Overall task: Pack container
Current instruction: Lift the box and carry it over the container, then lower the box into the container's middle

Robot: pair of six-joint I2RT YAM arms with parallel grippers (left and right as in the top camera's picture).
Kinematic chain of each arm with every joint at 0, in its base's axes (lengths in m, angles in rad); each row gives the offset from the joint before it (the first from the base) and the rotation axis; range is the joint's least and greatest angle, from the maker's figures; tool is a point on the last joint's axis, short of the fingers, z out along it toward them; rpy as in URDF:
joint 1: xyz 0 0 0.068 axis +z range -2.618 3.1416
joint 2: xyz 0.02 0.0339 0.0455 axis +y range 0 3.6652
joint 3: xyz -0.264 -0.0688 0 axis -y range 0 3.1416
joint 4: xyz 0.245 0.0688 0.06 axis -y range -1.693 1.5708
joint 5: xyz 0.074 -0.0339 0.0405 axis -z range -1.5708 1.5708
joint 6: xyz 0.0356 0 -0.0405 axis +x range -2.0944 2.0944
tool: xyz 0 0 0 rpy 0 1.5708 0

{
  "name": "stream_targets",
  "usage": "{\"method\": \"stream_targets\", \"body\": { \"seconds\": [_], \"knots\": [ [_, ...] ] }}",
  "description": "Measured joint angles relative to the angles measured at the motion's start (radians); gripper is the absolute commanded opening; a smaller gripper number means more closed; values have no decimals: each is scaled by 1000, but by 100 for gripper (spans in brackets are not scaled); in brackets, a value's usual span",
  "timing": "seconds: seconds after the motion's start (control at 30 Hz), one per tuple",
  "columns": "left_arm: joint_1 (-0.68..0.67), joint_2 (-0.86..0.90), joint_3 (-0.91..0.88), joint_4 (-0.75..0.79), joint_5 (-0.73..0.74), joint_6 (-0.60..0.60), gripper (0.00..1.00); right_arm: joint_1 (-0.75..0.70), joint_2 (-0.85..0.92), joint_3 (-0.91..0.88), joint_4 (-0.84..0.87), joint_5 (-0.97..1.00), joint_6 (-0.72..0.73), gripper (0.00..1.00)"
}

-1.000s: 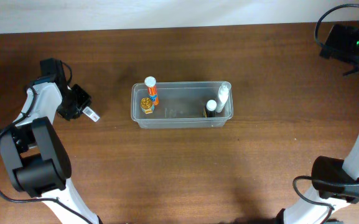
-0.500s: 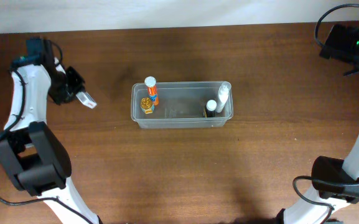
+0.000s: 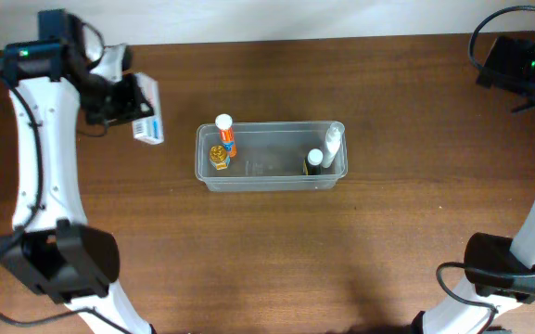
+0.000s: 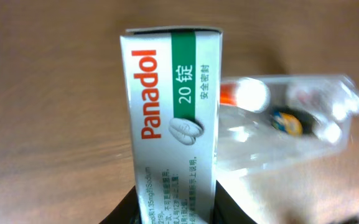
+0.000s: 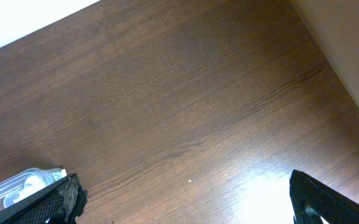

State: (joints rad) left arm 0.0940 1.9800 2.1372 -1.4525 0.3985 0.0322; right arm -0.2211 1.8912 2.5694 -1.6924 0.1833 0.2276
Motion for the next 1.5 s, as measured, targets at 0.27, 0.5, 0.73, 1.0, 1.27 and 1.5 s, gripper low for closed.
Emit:
{"method": "stream_targets", "body": {
  "seconds": [0.27, 0.5, 0.73, 1.0, 1.27, 1.5],
  "knots": [
    [-219, -80, 13, -82, 151, 255, 25, 0, 0, 0, 0, 0, 0, 98],
    [-374, -80, 13, -167, 178, 507, 29, 0, 0, 0, 0, 0, 0, 99],
    [-449, -80, 13, -81, 145, 664, 30, 0, 0, 0, 0, 0, 0, 98],
    [-482, -78, 13, 60, 39, 698, 26, 0, 0, 0, 0, 0, 0, 98],
    [-495, -42, 13, 115, -51, 710, 33, 0, 0, 0, 0, 0, 0, 98],
    [-495, -5, 13, 114, -68, 709, 35, 0, 0, 0, 0, 0, 0, 98]
  ]
}}
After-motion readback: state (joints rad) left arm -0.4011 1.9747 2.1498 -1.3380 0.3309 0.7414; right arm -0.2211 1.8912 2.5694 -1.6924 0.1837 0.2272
